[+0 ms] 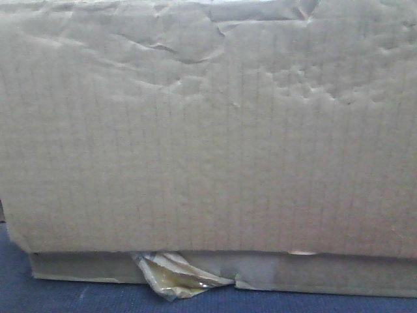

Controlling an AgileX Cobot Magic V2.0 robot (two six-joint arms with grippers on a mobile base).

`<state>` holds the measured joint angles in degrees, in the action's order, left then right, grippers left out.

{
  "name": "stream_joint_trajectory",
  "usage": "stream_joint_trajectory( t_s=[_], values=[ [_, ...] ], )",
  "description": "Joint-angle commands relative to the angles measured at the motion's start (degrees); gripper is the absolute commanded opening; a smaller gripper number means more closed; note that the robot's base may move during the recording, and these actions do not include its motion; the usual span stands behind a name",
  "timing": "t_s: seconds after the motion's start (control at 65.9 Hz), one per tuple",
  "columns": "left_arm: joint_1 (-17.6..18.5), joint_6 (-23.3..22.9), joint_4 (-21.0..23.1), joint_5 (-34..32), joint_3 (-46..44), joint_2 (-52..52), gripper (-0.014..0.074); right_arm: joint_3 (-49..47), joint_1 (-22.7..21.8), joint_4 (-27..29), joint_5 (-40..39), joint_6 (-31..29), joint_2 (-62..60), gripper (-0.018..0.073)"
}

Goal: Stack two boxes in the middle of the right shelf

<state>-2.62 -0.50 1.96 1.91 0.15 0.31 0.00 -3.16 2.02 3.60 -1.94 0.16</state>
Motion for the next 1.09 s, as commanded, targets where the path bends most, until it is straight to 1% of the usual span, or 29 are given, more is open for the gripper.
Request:
stream_joint_trajectory(
  t_s=[0.0,0.091,0.121,0.213,0.243,0.334,0.395,0.486,0.531,0.622,0.729,0.82,0.881,0.941,1.032,1.078],
  values=[
    [-0.1,-0.2,2.3,1.1,-1.9,-0.3,-0.0092,0.0,0.0,0.2,-1.1,-0.1,-0.2,-0.0162],
    [-0.1,-0.2,2.4,9.4,-7.3,-0.3,-0.0092,0.0,0.0,0.2,-1.1,-0.1,-0.2,-0.0162],
    [-0.1,-0.2,2.2,13.1,-9.8,-0.3,-0.0092,0.0,0.0,0.2,-1.1,-0.1,-0.2,-0.0162],
    [-0.1,1.1,-0.3,20.9,-16.4,2.2,-0.0092,0.0,0.0,0.2,-1.1,-0.1,-0.2,-0.0162],
    [-0.1,1.8,-1.1,22.6,-19.1,3.4,-0.0092,0.0,0.0,0.2,-1.1,-0.1,-0.2,-0.0162],
    [-0.1,2.9,-1.5,28.0,-25.7,9.3,-0.0092,0.0,0.0,0.2,-1.1,-0.1,-0.2,-0.0162],
    [-0.1,3.5,-1.3,33.7,-30.6,14.1,-0.0092,0.0,0.0,0.2,-1.1,-0.1,-0.2,-0.0162],
    [-0.1,3.5,0.3,40.0,-35.6,20.9,-0.0092,0.0,0.0,0.2,-1.1,-0.1,-0.2,-0.0162],
    [-0.1,3.5,0.4,41.1,-37.6,23.4,-0.0092,0.0,0.0,0.2,-1.1,-0.1,-0.2,-0.0162],
    [-0.1,3.3,2.7,41.6,-39.2,27.5,-0.0092,0.0,0.0,0.2,-1.1,-0.1,-0.2,-0.0162],
    [-0.1,3.3,3.1,37.3,-39.3,31.2,-0.0092,0.0,0.0,0.2,-1.1,-0.1,-0.2,-0.0162],
    [-0.1,3.3,5.9,36.2,-41.0,35.3,-0.0092,0.0,0.0,0.2,-1.1,-0.1,-0.2,-0.0162],
    [-0.1,3.3,7.8,37.5,-42.9,39.0,-0.0092,0.0,0.0,0.2,-1.1,-0.1,-0.2,-0.0162],
    [-0.1,3.7,8.0,39.3,-45.5,42.7,-0.0092,0.0,0.0,0.2,-1.1,-0.1,-0.2,-0.0162],
    [-0.1,8.3,7.8,43.1,-50.2,49.9,-0.0092,0.0,0.0,0.2,-1.1,-0.1,-0.2,-0.0162],
    [-0.1,9.3,7.8,44.7,-52.9,54.0,-0.0092,0.0,0.0,0.2,-1.1,-0.1,-0.2,-0.0162]
  ],
)
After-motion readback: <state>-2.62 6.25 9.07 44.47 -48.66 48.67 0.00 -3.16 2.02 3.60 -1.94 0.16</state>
